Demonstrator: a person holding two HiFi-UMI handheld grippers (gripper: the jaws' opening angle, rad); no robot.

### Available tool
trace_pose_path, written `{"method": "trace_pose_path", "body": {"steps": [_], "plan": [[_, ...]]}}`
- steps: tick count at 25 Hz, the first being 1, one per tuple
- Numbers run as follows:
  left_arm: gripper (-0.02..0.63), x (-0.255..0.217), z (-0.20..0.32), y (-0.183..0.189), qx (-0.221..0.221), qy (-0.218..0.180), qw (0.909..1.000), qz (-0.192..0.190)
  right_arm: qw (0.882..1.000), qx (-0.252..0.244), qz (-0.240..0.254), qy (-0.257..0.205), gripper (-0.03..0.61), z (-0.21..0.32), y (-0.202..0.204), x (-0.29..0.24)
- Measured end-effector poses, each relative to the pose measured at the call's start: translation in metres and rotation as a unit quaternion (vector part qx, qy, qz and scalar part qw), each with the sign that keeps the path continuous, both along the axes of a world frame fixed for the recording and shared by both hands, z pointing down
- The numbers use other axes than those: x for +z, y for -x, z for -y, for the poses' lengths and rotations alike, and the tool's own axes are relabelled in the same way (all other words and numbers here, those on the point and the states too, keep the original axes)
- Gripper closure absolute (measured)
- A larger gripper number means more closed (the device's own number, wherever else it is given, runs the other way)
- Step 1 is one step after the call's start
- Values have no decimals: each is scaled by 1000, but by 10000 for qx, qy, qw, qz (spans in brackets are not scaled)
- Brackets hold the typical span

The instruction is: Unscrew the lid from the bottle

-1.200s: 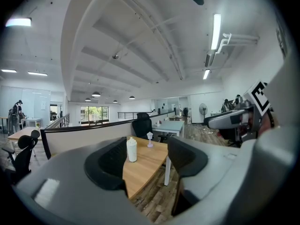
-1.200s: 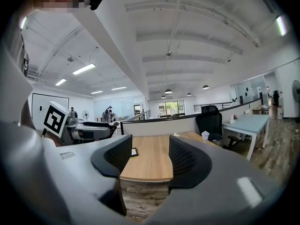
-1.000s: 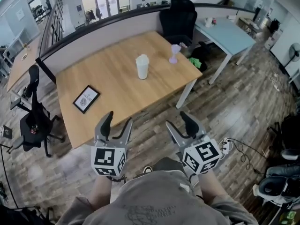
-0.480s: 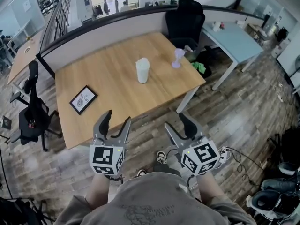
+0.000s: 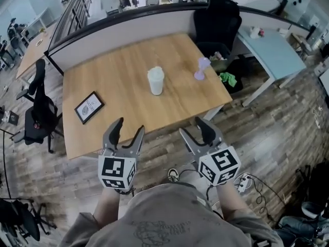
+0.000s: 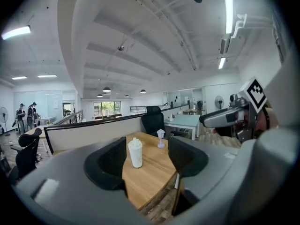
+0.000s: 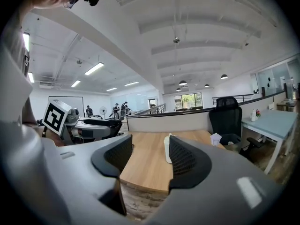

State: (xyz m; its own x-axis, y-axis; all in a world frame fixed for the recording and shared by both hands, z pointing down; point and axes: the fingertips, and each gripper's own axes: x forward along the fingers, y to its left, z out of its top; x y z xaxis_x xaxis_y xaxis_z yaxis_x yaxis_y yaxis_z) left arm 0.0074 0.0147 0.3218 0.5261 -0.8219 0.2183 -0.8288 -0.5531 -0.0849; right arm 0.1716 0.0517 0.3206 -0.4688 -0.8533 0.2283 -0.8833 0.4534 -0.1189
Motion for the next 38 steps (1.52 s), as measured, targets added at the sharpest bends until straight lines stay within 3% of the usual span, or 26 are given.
{"method": "trace_pose_path", "body": {"steps": [11, 24, 38], "plan": [[321, 16, 34, -19, -473, 127, 9986, 192, 9983, -579, -65, 82, 348, 55, -21, 16], [305, 24, 53, -17, -681, 199, 9970, 298, 9968, -746, -31, 287, 348, 82, -25, 30], [268, 82, 151, -27, -200, 678, 9969, 352, 9920, -934, -435, 723, 347, 176, -1, 59]]}}
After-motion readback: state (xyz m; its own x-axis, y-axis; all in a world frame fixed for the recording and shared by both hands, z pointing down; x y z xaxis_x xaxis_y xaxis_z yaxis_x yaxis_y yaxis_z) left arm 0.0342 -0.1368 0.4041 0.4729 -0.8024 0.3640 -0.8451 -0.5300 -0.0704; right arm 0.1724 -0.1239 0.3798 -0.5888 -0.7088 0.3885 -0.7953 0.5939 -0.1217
